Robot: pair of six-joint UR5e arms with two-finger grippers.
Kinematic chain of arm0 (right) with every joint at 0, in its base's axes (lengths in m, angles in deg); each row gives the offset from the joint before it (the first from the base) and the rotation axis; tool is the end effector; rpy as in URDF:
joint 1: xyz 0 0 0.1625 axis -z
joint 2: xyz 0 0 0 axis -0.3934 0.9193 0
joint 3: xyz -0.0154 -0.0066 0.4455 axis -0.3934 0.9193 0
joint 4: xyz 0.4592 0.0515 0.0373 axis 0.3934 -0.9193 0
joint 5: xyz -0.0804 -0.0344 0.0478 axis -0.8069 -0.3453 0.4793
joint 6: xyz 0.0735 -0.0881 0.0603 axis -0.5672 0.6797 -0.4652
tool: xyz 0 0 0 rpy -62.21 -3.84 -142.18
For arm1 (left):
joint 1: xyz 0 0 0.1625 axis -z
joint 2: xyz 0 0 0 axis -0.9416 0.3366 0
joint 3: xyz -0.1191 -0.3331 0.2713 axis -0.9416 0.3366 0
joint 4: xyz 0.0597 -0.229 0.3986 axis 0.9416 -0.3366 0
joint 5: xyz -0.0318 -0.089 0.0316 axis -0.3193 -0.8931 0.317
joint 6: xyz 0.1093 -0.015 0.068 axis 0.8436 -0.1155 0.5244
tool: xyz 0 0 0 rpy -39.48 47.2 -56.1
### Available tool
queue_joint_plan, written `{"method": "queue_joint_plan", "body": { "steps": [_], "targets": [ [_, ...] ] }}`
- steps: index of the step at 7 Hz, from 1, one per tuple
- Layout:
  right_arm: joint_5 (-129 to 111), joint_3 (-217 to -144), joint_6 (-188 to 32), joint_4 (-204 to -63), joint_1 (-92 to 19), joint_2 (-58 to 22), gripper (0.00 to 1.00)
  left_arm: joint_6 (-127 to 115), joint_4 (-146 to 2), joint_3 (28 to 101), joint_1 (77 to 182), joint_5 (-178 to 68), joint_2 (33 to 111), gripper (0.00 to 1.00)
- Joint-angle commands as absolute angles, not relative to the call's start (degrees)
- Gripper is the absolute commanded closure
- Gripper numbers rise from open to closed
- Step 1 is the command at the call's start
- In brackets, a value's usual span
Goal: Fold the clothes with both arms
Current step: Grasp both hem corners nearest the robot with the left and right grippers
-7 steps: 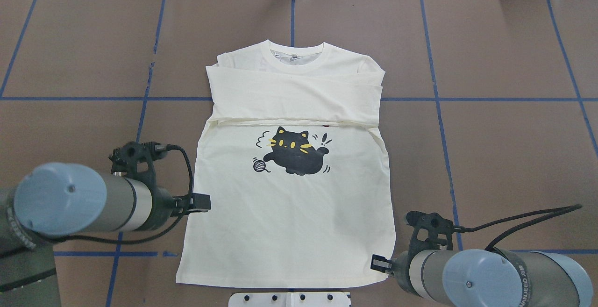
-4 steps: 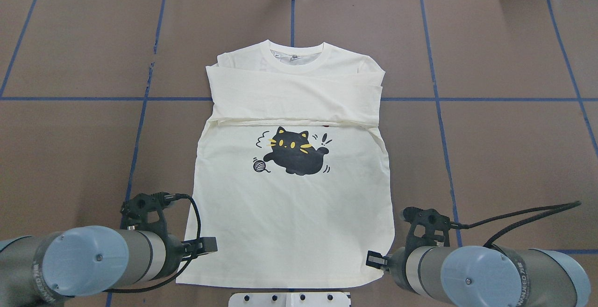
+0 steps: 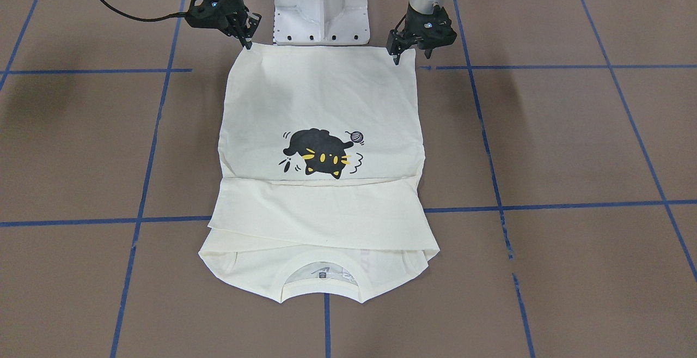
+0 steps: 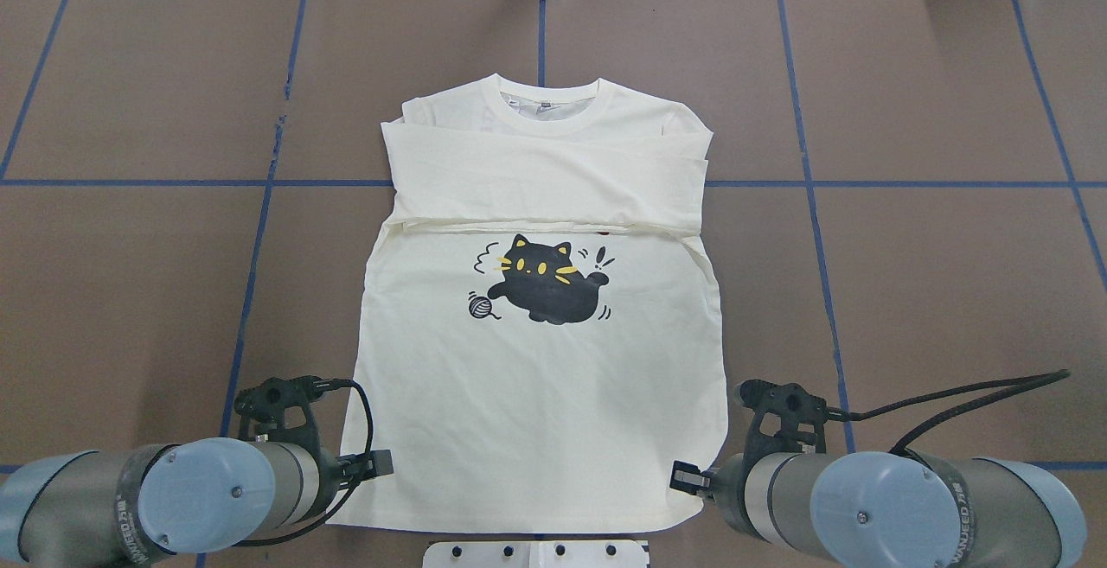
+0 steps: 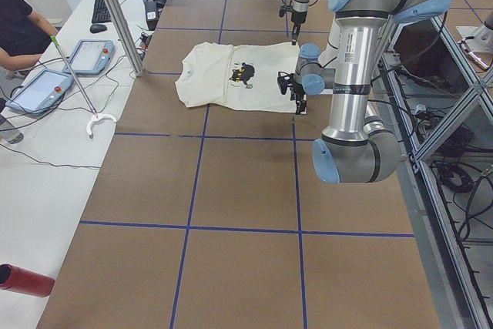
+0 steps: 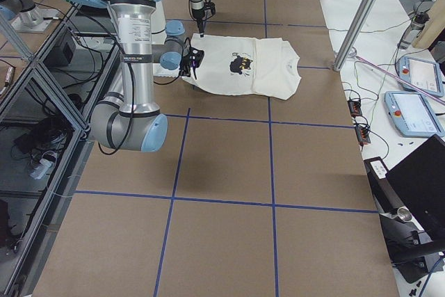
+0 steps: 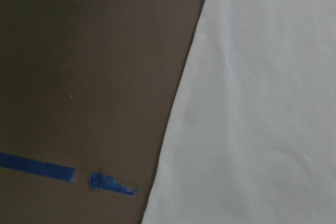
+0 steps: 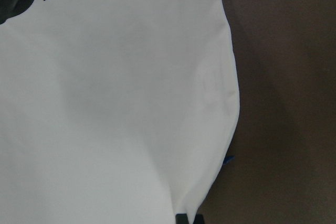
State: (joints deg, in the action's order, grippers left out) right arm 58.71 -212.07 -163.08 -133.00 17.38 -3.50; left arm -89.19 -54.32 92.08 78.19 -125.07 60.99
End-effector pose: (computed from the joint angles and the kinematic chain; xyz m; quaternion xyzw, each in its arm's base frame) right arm -0.5295 -0.1860 0.3142 -0.0282 -0.4526 0.1313 0.8816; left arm 0.5597 -0.2084 0.3553 -0.0120 0.3897 -0.1205 0.9130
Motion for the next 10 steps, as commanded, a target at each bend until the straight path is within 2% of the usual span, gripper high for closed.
{"method": "queue_joint_plan", "body": {
  "steps": [1, 5, 7, 9, 10],
  "targets": [
    [58.87, -212.05, -163.07, -133.0, 17.1, -3.47, 1.0, -90.59, -54.35, 91.74, 76.58, -124.89, 60.96, 0.08],
    [59.05, -212.14, -163.07, -133.0, 16.66, -3.47, 1.0, -91.83, -54.27, 91.82, 75.69, -124.97, 60.78, 0.11],
    [59.31, -212.14, -163.07, -133.0, 16.23, -3.47, 1.0, -91.83, -54.27, 92.09, 75.6, -125.06, 59.73, 0.17],
    [59.4, -212.14, -163.07, -133.0, 16.14, -3.47, 1.0, -91.83, -54.18, 92.44, 75.6, -125.15, 59.72, 0.31],
    [59.49, -212.4, -163.07, -133.0, 15.88, -3.47, 1.0, -91.92, -54.18, 92.44, 75.6, -125.15, 59.73, 0.45]
  ]
}}
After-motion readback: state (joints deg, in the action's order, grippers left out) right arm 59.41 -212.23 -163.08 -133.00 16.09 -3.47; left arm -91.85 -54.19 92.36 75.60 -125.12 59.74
